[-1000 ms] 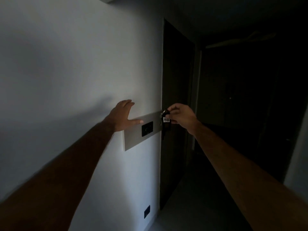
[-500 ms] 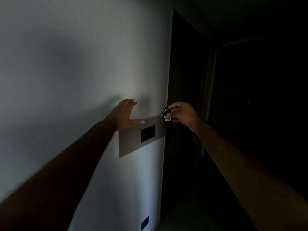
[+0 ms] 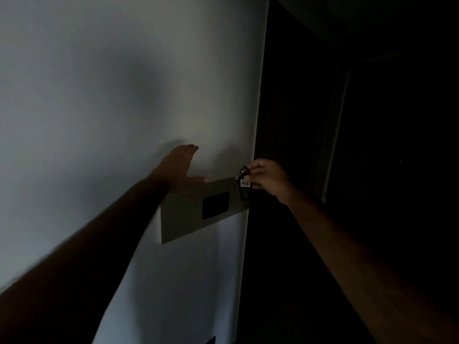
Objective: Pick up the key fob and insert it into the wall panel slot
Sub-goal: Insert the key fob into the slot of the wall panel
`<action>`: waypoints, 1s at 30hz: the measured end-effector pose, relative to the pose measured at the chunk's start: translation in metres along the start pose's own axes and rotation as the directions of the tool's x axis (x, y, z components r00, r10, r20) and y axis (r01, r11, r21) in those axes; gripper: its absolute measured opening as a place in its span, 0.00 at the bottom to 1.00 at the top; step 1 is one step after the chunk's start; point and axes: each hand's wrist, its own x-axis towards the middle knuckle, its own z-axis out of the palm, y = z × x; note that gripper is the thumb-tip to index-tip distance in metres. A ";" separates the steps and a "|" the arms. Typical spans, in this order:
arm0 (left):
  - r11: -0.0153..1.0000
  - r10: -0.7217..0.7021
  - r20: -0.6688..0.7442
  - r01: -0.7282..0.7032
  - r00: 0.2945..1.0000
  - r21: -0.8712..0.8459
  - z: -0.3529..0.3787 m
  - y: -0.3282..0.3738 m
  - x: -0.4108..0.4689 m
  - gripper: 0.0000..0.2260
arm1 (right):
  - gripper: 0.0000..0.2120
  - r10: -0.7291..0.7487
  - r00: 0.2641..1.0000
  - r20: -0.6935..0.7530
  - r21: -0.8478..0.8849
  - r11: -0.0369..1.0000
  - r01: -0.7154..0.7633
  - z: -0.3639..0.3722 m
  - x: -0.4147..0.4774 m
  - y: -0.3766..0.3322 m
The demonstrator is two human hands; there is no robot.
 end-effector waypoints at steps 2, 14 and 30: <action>1.000 -0.003 0.019 0.003 1.000 0.028 0.006 -0.004 0.010 0.50 | 0.16 -0.006 1.000 0.007 0.014 1.000 0.006 0.000 0.017 0.006; 0.989 0.048 -0.015 -0.045 0.999 0.144 0.027 -0.053 0.071 0.48 | 0.13 -0.072 0.997 0.017 0.057 0.996 0.071 0.024 0.120 0.032; 0.946 0.060 -0.014 -0.052 0.998 0.319 0.076 -0.049 0.119 0.47 | 0.14 -0.151 0.956 0.253 0.097 0.987 0.130 0.034 0.220 0.100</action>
